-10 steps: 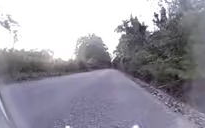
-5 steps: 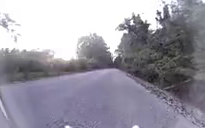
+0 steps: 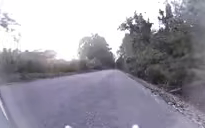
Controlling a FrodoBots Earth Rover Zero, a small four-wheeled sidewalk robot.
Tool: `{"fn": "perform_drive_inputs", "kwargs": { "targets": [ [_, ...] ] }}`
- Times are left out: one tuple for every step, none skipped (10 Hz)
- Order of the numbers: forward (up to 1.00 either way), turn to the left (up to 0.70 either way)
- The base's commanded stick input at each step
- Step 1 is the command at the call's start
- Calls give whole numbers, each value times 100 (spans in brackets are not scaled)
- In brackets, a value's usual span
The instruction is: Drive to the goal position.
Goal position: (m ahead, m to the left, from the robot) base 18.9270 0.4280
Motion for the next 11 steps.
{"fn": "perform_drive_inputs", "kwargs": {
  "targets": [
    [70, 0],
    [70, -21],
    [70, -35],
    [70, -25],
    [70, -6],
    [70, 0],
    [70, 0],
    [70, 0],
    [70, 0],
    [70, 0],
    [70, 0]
  ]
}}
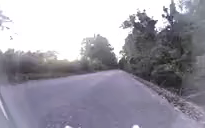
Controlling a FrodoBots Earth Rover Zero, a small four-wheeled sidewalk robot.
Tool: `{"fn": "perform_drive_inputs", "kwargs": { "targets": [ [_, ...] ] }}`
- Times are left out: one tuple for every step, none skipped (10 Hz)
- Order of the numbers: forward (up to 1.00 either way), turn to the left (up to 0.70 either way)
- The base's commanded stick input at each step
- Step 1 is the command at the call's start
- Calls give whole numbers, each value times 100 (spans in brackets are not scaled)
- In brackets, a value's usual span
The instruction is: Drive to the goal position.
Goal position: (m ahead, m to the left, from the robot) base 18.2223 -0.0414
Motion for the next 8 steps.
{"fn": "perform_drive_inputs", "kwargs": {
  "targets": [
    [70, 0],
    [70, 0],
    [70, 0],
    [70, 0],
    [70, 0],
    [70, 0],
    [70, 0],
    [70, 0]
  ]
}}
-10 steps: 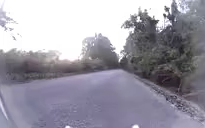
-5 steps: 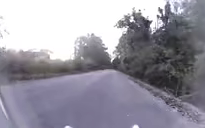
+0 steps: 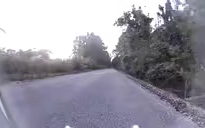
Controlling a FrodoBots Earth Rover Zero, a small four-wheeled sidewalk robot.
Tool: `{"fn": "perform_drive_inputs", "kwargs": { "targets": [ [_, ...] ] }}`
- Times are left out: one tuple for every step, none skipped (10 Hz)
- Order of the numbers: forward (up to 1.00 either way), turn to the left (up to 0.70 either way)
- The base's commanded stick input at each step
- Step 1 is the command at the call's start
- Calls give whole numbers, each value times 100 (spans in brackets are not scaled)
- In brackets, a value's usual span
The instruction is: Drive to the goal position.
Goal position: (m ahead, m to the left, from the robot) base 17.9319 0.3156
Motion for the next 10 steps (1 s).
{"fn": "perform_drive_inputs", "kwargs": {
  "targets": [
    [70, 0],
    [70, 0],
    [70, 0],
    [70, 0],
    [70, 0],
    [70, 0],
    [70, 0],
    [70, 0],
    [70, 0],
    [70, 0]
  ]
}}
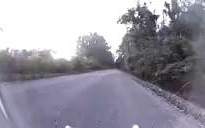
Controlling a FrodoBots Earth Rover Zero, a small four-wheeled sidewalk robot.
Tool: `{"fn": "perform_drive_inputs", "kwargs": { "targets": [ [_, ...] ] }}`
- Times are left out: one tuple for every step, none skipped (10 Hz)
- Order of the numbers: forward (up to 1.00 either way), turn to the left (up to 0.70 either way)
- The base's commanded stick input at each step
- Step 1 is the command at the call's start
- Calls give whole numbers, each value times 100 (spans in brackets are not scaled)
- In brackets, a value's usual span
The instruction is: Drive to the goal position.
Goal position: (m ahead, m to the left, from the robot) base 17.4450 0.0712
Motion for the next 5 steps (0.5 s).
{"fn": "perform_drive_inputs", "kwargs": {
  "targets": [
    [70, 0],
    [70, 0],
    [70, 0],
    [70, 0],
    [70, 0]
  ]
}}
